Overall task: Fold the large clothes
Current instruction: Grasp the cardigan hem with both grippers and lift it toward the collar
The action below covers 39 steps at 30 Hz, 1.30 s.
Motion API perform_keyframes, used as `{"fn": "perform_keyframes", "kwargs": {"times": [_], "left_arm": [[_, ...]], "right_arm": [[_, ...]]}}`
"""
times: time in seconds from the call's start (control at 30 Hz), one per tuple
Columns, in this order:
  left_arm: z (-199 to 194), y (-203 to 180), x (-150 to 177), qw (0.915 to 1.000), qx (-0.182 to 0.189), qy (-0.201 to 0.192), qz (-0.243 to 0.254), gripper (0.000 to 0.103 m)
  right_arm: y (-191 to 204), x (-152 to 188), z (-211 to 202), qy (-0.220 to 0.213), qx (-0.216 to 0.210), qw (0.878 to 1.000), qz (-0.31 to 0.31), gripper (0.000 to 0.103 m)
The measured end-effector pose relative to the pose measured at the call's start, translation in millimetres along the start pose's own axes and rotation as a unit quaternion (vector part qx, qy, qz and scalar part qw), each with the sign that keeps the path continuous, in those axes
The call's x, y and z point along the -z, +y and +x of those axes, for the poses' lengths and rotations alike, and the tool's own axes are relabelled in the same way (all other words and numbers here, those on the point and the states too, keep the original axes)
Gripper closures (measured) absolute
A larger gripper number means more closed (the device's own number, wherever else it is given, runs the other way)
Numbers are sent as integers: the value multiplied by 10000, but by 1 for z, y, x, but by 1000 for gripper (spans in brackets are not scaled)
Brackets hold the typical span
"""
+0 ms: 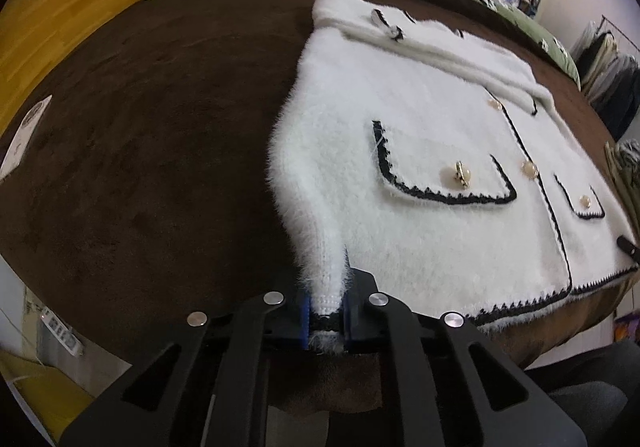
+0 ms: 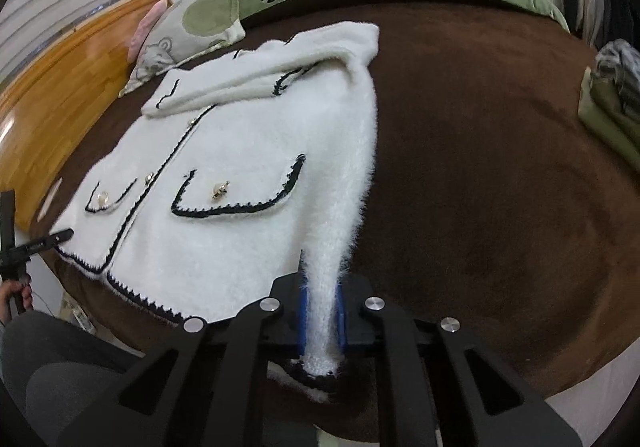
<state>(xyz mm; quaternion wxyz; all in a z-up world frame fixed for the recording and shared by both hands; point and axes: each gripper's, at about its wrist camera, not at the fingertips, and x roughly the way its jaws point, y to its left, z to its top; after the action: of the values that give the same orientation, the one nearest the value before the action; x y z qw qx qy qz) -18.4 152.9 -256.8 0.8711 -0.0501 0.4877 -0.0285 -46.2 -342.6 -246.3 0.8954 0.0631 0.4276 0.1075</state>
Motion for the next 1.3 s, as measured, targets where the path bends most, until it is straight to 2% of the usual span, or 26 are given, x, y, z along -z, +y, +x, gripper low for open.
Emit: {"fn": "perform_keyframes", "kwargs": {"times": [0.33,0.63,0.83,0.97,1.17,1.3], "left_arm": [[-17,-3,8,9994,51,8,346,92],[-12,2,5,9998,153,-34,107,92],[-30,1,-15,9996,240,-155,-72,92],[-42,0,-40,9980,458,-281,-322,92],[-58,-21,-100,9975,255,-644,127,92],[-63,-27,-140,9957,105,-895,212,92]], "right_arm": [[1,13,-23,120,88,9998,-131,93],[2,5,-22,-3,130,9999,-79,93],[12,-31,-39,-109,145,9995,-244,94],[20,-60,-49,-328,139,9988,-347,94],[27,-116,-56,-668,226,9963,-490,94],[27,-157,-55,-876,350,9940,-552,94]]}}
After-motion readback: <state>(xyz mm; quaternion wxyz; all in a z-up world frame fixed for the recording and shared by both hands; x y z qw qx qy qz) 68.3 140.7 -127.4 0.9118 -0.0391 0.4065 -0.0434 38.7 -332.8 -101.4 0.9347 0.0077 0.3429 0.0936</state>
